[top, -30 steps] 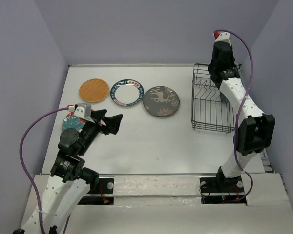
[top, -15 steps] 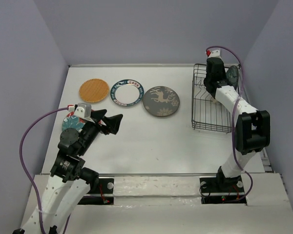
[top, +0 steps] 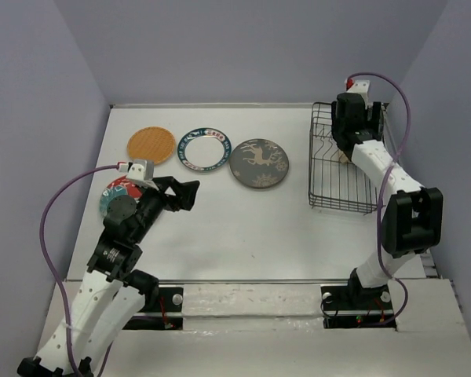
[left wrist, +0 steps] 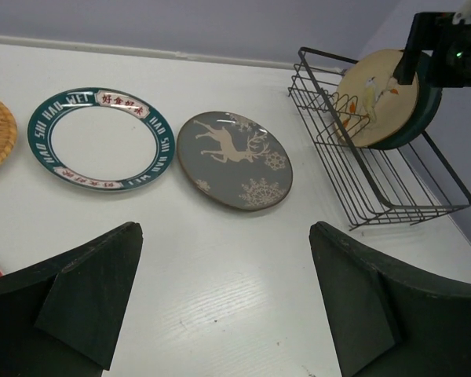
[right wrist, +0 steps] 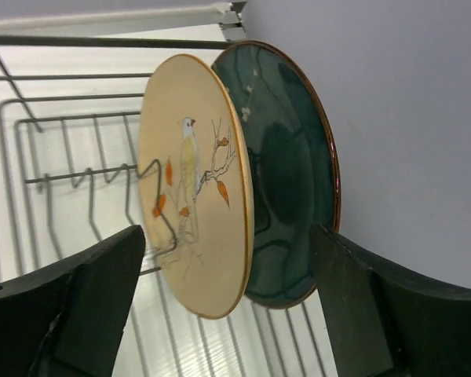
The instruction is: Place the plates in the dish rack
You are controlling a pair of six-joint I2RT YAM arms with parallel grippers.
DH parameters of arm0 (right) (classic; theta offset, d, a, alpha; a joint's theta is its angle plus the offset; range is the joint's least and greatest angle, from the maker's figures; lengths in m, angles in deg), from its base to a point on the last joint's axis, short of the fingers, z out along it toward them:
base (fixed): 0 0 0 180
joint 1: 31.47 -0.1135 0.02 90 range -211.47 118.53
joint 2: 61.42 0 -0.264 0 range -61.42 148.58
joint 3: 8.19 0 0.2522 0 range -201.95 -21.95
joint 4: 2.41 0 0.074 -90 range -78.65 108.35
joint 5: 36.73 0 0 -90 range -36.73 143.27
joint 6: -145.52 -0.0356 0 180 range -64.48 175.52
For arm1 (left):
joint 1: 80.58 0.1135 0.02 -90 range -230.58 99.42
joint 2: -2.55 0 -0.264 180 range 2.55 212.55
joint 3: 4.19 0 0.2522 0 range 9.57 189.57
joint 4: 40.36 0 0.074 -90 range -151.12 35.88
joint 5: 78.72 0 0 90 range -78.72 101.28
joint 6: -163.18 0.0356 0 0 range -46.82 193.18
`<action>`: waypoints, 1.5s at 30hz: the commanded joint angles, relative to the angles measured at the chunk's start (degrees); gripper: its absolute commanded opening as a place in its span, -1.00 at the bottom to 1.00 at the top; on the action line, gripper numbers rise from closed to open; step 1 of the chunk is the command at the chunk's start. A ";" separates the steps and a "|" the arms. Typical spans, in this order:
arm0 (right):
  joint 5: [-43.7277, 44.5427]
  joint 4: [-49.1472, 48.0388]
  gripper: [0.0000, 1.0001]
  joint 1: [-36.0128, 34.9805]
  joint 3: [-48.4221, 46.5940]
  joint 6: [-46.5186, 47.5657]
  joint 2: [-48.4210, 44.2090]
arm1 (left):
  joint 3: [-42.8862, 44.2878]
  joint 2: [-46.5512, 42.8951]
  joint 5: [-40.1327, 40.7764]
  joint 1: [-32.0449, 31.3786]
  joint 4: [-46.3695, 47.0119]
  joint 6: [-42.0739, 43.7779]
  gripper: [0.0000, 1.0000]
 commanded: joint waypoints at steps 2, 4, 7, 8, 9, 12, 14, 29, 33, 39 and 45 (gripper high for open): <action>-6.39 9.26 0.86 0.18 -6.71 -11.98 -8.08 | 0.00 2.69 1.70 0.94 1.19 -1.09 0.98; -12.18 10.51 0.89 -0.34 -5.06 -15.67 -12.20 | 0.00 4.00 0.91 2.08 1.46 -1.88 0.98; -23.42 9.82 0.91 -2.00 0.99 -20.25 -18.96 | 0.08 6.38 -2.24 3.31 2.42 -3.46 0.98; -26.15 9.12 0.91 -2.62 2.94 -21.30 -20.56 | 0.00 7.08 -3.04 3.66 2.86 -3.99 0.98; -28.96 8.06 0.91 -3.33 5.13 -22.09 -22.23 | 0.00 7.96 -3.75 4.01 3.65 -4.87 0.98; -38.45 3.58 0.91 -7.36 13.40 -26.13 -27.51 | 0.61 13.04 -5.77 5.51 5.14 -8.20 0.98; -39.44 0.86 0.91 -11.48 18.39 -27.98 -30.05 | 1.13 17.08 -8.05 7.61 6.37 -10.75 0.98; -50.08 -7.24 0.90 -21.26 32.39 -31.07 -37.09 | -0.01 40.12 12.04 10.61 21.49 -30.18 0.12; -51.58 -6.89 0.89 -22.40 33.71 -31.16 -40.60 | 3.86 48.82 15.75 10.43 22.20 -31.33 0.25; -54.12 -6.27 0.89 -22.40 34.86 -30.98 -41.76 | 9.39 58.66 21.47 10.52 22.29 -31.77 0.42; -55.09 -6.10 0.89 -22.40 36.18 -31.07 -42.02 | 15.46 67.54 23.23 10.52 21.59 -33.09 0.44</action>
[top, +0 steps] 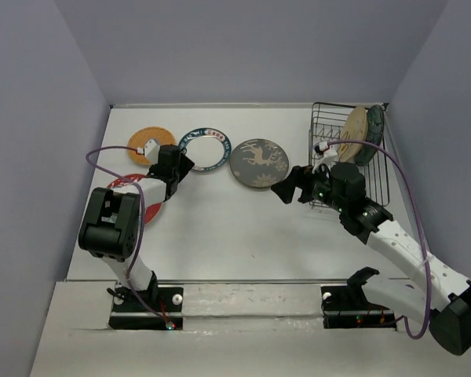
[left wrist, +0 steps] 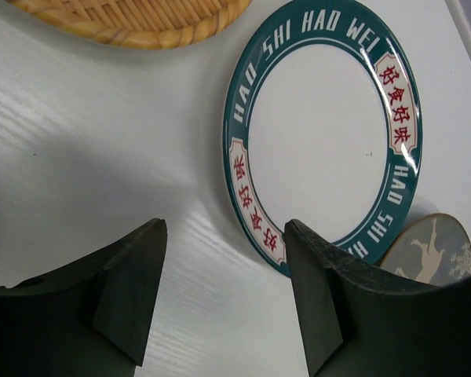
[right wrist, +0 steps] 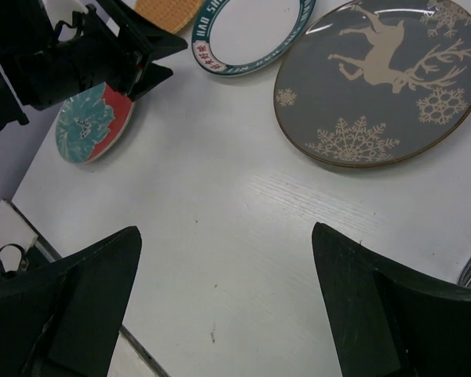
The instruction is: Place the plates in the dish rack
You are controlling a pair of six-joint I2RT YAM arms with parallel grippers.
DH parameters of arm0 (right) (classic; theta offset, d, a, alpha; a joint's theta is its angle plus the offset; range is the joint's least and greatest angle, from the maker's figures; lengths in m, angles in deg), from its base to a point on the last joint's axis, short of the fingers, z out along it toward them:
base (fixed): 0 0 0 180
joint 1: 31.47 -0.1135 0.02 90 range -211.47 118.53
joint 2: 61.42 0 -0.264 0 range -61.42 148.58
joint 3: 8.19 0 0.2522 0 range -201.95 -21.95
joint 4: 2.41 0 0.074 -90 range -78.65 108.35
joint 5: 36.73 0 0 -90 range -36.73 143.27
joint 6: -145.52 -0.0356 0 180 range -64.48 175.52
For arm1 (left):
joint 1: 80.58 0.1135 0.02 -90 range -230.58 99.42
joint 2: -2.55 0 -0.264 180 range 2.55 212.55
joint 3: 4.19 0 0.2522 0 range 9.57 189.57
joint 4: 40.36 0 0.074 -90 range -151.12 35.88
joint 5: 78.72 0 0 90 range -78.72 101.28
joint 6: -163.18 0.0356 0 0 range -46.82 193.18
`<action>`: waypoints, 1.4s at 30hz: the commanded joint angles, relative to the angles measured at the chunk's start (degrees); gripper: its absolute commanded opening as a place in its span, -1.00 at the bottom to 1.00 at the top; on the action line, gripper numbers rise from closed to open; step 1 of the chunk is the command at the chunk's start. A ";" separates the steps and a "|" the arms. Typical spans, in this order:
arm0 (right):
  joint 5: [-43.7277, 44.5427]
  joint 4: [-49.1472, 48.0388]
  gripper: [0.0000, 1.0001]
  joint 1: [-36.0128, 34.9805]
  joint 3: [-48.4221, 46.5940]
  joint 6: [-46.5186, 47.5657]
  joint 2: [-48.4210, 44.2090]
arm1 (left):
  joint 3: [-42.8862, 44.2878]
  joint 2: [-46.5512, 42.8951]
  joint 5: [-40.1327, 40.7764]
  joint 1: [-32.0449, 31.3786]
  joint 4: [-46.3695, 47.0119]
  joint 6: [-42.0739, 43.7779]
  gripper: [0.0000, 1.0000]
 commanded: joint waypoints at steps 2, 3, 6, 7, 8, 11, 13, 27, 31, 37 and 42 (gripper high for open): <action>-1.81 -1.97 0.89 -0.53 0.55 -0.07 -0.69 | 6.11 4.43 4.59 0.01 1.72 -1.42 0.42; -1.81 -1.97 0.89 -0.53 0.55 -0.07 -0.78 | 6.90 5.31 4.67 0.10 1.71 -1.42 0.42; -1.81 -2.05 0.89 -0.53 0.38 0.10 -0.34 | 9.02 8.47 4.85 0.18 0.84 -1.33 0.34; -1.89 -2.05 0.89 -0.53 0.20 0.10 0.18 | 9.63 8.92 4.94 0.27 0.83 -1.50 0.33; -1.89 -1.97 0.89 -0.53 0.20 0.10 0.19 | 9.90 9.36 4.94 0.27 0.83 -1.59 0.31; -2.59 -2.05 0.89 -0.53 0.03 -0.07 1.15 | 10.69 10.85 4.85 0.45 1.10 -2.20 0.22; -2.68 -2.05 0.89 -0.53 -0.15 -0.25 1.07 | 10.60 11.73 5.02 0.80 2.15 -2.65 0.07; -5.84 -0.91 0.88 -0.53 -2.70 -2.18 0.01 | 8.14 13.32 4.32 2.82 11.36 -4.93 -0.38; -6.20 -1.00 0.87 -0.53 -3.40 -3.41 -0.42 | 6.21 13.41 4.32 3.26 16.03 -5.20 -0.60; -7.16 -1.00 0.87 -0.53 -3.31 -4.11 -0.08 | 1.91 11.65 2.21 4.58 20.34 -5.72 -0.89; -8.05 -1.35 0.89 -1.05 -3.75 -4.56 1.24 | -2.22 8.58 1.86 4.75 23.94 -5.11 -0.89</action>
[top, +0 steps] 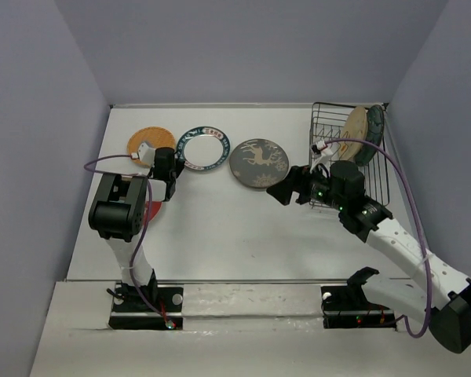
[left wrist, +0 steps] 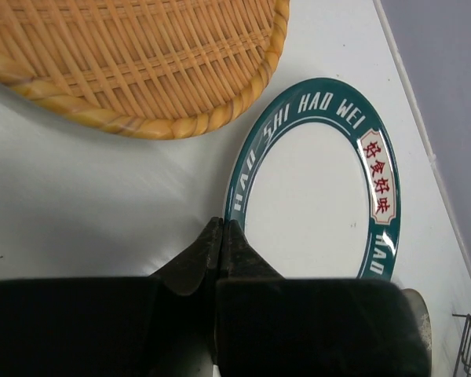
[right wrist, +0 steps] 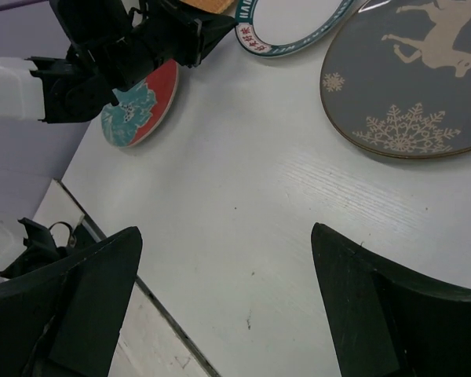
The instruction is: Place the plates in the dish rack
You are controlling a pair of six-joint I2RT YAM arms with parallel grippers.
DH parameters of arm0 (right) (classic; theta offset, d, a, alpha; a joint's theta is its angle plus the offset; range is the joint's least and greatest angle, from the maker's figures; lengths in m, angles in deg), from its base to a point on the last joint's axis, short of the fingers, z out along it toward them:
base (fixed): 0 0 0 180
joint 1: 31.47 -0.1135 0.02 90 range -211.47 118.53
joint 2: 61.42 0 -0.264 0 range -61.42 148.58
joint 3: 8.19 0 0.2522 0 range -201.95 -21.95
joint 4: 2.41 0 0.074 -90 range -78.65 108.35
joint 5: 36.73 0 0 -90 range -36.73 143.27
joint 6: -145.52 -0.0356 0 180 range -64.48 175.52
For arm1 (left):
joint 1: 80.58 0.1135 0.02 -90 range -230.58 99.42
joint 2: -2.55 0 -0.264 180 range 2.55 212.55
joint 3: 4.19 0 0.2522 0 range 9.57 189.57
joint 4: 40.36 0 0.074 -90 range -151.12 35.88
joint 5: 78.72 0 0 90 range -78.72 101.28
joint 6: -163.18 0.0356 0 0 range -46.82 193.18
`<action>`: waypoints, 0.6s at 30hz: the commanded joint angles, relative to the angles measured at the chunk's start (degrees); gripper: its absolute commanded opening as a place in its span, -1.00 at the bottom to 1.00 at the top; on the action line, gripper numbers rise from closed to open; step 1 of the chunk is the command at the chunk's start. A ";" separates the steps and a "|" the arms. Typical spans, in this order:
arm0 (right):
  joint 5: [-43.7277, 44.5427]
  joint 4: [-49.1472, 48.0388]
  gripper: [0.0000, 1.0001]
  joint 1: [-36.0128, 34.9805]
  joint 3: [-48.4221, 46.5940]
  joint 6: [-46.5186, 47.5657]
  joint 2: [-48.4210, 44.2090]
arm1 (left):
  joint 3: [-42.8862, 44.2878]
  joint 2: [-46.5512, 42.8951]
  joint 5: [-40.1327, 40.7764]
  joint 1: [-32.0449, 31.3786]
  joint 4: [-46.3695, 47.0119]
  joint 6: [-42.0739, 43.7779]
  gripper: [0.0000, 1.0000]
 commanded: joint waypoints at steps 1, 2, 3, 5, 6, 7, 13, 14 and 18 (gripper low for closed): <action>-2.12 -1.81 0.89 -0.94 -3.12 -1.10 0.74 | -3.84 -4.22 0.10 0.67 4.91 0.62 -0.89; -2.21 -1.98 0.89 -0.94 -3.12 -1.19 0.83 | -3.85 -3.87 -1.22 0.75 5.00 0.79 -0.89; -2.30 -2.16 0.89 -0.94 -3.12 -1.28 0.92 | -3.07 -3.34 -2.45 0.84 4.48 1.23 -0.89; -2.21 -2.42 0.89 -0.94 -3.03 -1.46 1.18 | -2.36 -2.90 -3.60 0.93 3.42 1.76 -0.42; -2.21 -2.43 0.89 -0.94 -2.94 -1.46 1.27 | -1.74 -2.90 -4.30 1.10 2.64 2.02 -0.24; -2.12 -2.51 0.89 -0.94 -2.86 -1.63 1.27 | -0.52 -2.64 -4.66 1.02 1.50 2.63 -0.13; -1.86 -2.95 0.89 -1.47 -2.50 -1.89 1.53 | 3.00 -1.05 -4.75 1.02 -3.34 4.57 0.06; -1.86 -3.04 0.89 -1.47 -2.50 -1.90 1.53 | 3.88 -0.88 -4.58 1.02 -3.78 4.75 0.04; -1.86 -3.65 0.89 -1.47 -2.33 -1.98 1.80 | 5.73 0.18 -3.96 1.02 -5.28 4.92 -0.11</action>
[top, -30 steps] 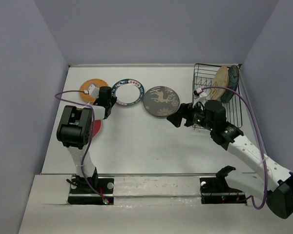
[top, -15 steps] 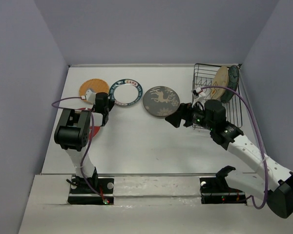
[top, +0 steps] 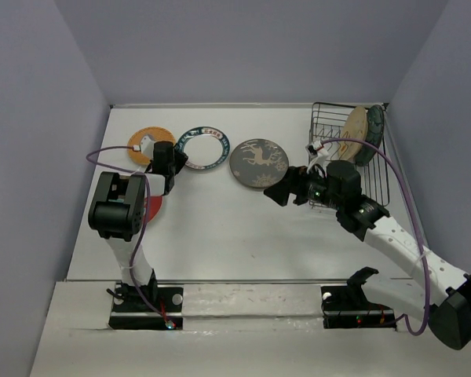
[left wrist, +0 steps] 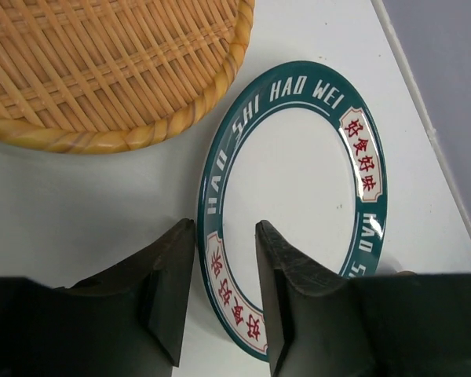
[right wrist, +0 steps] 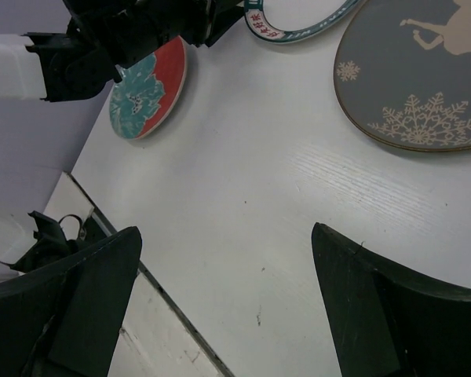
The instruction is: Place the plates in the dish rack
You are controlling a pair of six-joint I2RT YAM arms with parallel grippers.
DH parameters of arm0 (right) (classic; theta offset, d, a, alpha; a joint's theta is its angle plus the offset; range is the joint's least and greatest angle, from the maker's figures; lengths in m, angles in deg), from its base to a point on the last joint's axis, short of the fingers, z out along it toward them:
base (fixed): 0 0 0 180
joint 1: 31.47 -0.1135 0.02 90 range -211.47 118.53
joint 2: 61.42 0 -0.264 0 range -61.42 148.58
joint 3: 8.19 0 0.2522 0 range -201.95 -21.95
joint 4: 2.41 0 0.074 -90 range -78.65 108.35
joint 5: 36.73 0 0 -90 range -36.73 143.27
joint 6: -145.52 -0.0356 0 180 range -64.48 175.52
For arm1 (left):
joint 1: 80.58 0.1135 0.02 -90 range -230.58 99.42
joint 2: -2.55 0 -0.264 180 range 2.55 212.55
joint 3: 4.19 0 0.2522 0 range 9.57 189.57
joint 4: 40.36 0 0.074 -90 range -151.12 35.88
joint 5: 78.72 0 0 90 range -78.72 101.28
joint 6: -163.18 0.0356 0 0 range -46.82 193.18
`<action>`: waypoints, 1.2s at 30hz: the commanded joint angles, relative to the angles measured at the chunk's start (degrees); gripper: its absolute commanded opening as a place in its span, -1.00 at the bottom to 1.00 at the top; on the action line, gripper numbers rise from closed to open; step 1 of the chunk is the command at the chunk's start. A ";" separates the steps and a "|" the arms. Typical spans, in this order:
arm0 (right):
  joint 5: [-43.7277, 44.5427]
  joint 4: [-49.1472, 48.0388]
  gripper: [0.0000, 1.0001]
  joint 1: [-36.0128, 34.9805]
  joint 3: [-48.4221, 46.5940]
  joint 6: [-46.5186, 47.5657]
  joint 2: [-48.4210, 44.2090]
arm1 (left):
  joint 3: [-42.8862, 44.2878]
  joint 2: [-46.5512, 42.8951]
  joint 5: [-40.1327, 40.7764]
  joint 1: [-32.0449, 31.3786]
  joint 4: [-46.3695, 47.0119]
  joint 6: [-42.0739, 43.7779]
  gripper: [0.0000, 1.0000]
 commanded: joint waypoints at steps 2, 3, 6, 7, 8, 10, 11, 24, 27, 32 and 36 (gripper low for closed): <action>-0.92 -3.55 0.89 -0.62 -1.67 -0.74 0.42 | 4.27 1.69 1.33 0.32 -1.59 1.95 -0.17; -0.83 -3.55 0.89 -0.62 -1.58 -0.74 0.42 | 4.71 2.30 1.33 0.32 -2.02 2.13 -0.21; -0.57 -3.55 0.89 -0.62 -1.32 -0.56 0.42 | 6.47 3.01 1.24 0.32 -3.60 3.18 -0.22; -0.40 -3.55 0.89 -0.62 -1.41 -0.48 0.51 | 6.91 3.27 1.33 0.32 -3.96 3.79 -0.21; -0.39 -3.55 0.89 -0.62 -1.49 -0.56 0.60 | 7.08 3.36 1.33 0.32 -4.05 4.32 -0.20; -0.39 -3.55 0.89 -0.62 -1.93 -0.39 0.86 | 7.96 3.97 1.16 0.06 -5.36 5.46 -0.17; -0.39 -3.55 0.89 -0.62 -2.11 -0.30 1.12 | 9.88 4.33 0.89 -0.03 -6.50 6.95 -0.16; -0.04 -3.46 0.89 -0.62 -2.90 0.75 1.30 | 14.12 6.09 5.90 -2.67 -12.85 9.60 -0.79; 0.22 -3.02 0.89 -0.62 -3.25 1.11 1.04 | 12.63 5.13 6.16 -2.67 -11.62 8.81 -0.89; -0.83 -2.67 0.89 -0.62 -3.69 2.16 2.44 | 7.98 -0.14 7.56 -2.41 -7.14 8.37 -0.89; -2.50 -3.55 0.90 -0.62 -4.39 2.25 5.77 | 2.09 -7.96 8.27 -2.05 -0.56 10.03 -0.89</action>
